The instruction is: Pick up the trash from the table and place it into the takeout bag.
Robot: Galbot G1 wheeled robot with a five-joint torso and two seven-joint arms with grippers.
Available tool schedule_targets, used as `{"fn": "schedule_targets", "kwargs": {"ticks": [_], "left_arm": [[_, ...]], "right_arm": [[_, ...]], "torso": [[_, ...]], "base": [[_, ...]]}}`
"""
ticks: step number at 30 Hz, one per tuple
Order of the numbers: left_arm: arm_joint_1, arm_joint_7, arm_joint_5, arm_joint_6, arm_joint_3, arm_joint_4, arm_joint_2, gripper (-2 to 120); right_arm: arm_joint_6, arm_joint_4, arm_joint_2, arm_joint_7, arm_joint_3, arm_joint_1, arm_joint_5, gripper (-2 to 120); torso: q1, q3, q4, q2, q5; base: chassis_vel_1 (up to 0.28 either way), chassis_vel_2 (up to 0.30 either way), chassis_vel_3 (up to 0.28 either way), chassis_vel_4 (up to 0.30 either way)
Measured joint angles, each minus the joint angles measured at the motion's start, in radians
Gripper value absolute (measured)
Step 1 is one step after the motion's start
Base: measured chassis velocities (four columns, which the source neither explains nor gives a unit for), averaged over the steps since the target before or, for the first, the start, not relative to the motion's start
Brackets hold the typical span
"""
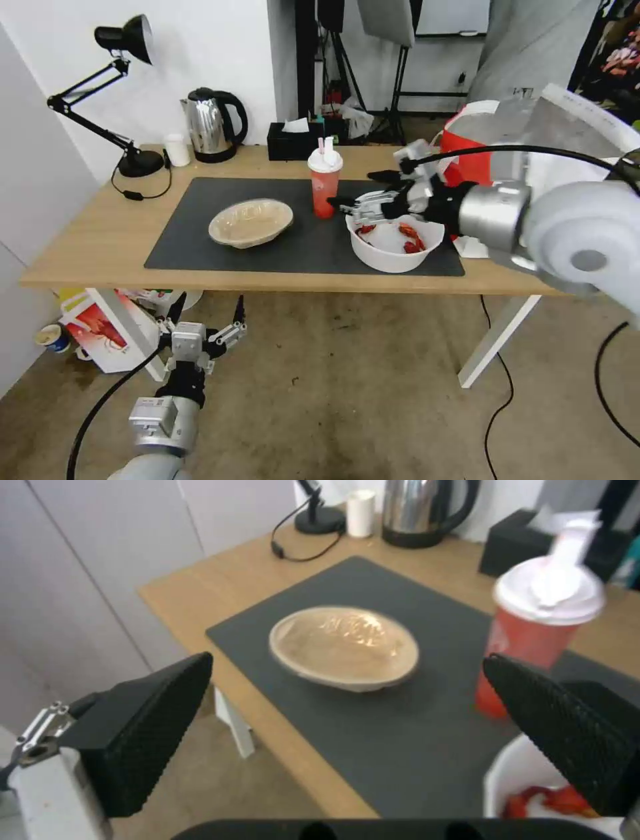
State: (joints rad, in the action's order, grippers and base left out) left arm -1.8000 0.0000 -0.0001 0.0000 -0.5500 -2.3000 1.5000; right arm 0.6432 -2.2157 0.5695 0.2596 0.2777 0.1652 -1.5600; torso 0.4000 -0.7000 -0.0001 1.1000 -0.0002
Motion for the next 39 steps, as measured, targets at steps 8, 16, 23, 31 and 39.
{"fn": "schedule_targets", "kwargs": {"ticks": [8,16,23,31,39], "left_arm": [[0.000,0.000,0.000,0.000,0.000,0.000,0.000,100],[0.000,0.000,0.000,0.000,0.000,0.000,0.000,100],[0.000,0.000,0.000,0.000,0.000,0.000,0.000,100],[0.000,0.000,0.000,0.000,0.000,0.000,0.000,100],[0.000,0.000,0.000,0.000,0.000,0.000,0.000,100]], "right_arm": [[0.033,0.056,0.089,0.051,0.182,-0.152,-0.046,100],[0.070,0.121,0.193,0.110,0.398,-0.332,-0.100,100],[0.080,0.138,0.221,0.126,0.454,-0.379,-0.114,100],[0.081,0.019,0.117,0.211,0.401,-0.241,-0.169,100],[0.080,-0.044,0.063,0.253,0.364,-0.162,-0.196,100]], "torso": [[0.000,0.000,0.0001,0.000,0.0001],[0.000,0.000,0.0001,0.000,0.0000],[0.000,0.000,-0.0002,0.000,0.0002],[0.000,0.000,-0.0003,0.000,0.0009],[0.000,0.000,0.0005,0.000,0.0000]], "base": [[0.000,0.000,0.000,0.000],[0.000,0.000,0.000,0.000],[0.000,0.000,0.000,0.000],[0.000,0.000,0.000,0.000],[0.000,0.000,0.000,0.000]]}}
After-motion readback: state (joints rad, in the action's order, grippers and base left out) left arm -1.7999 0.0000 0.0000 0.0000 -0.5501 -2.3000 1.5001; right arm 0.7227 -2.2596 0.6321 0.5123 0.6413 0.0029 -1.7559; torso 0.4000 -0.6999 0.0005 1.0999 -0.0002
